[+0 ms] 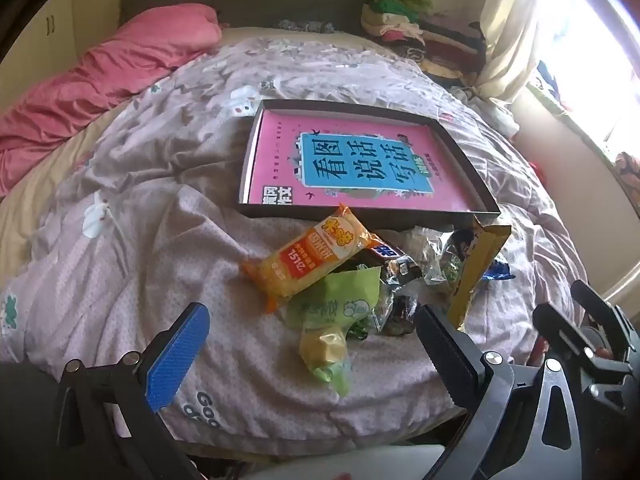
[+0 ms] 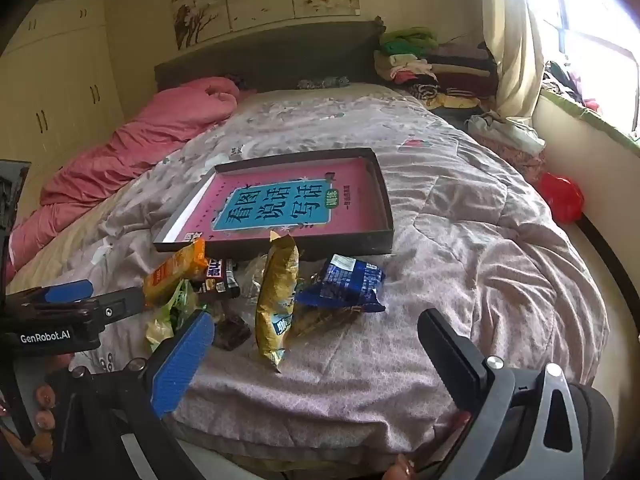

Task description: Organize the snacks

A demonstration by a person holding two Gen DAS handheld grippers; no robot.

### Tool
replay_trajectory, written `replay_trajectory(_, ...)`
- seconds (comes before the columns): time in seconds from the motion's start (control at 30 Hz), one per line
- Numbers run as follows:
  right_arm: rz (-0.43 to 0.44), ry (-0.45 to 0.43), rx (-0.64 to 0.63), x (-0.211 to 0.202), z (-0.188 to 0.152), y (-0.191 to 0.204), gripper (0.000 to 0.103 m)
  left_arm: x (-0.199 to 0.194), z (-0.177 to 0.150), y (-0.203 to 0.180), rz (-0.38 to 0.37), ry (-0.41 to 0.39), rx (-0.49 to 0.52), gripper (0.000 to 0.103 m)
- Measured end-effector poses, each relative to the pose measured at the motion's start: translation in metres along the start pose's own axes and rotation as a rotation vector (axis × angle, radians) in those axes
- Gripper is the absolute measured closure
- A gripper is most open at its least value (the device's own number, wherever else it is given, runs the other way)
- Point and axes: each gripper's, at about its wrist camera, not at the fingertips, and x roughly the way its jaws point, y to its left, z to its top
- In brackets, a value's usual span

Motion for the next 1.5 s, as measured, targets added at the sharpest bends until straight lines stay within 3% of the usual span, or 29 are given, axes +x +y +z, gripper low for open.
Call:
replay_trajectory(0.3, 0.038, 0.001, -0.013, 0.001, 0.000, -0.003, 0.000, -0.005, 0.008, -0.005, 0.008, -0.004, 0.012, 0.000)
replay_trajectory(0.33, -0.012, -0.002, 0.006, -0.004, -0.004, -0.003, 0.000, -0.005, 0.010, -0.004, 0.009, -0.001, 0.011, 0.000)
replay_trajectory(0.53, 0.011, -0.006, -0.012, -0.001, -0.002, 0.001, 0.000, -0.007, 0.000, -0.005, 0.012, -0.038, 0.029, 0.000)
replay_trajectory(1.5, 0.012, -0.009, 0.011, -0.003, 0.000, -0.004, 0.000, -0.011, -0.003, -0.012, -0.003, -0.036, 0.061, 0.000)
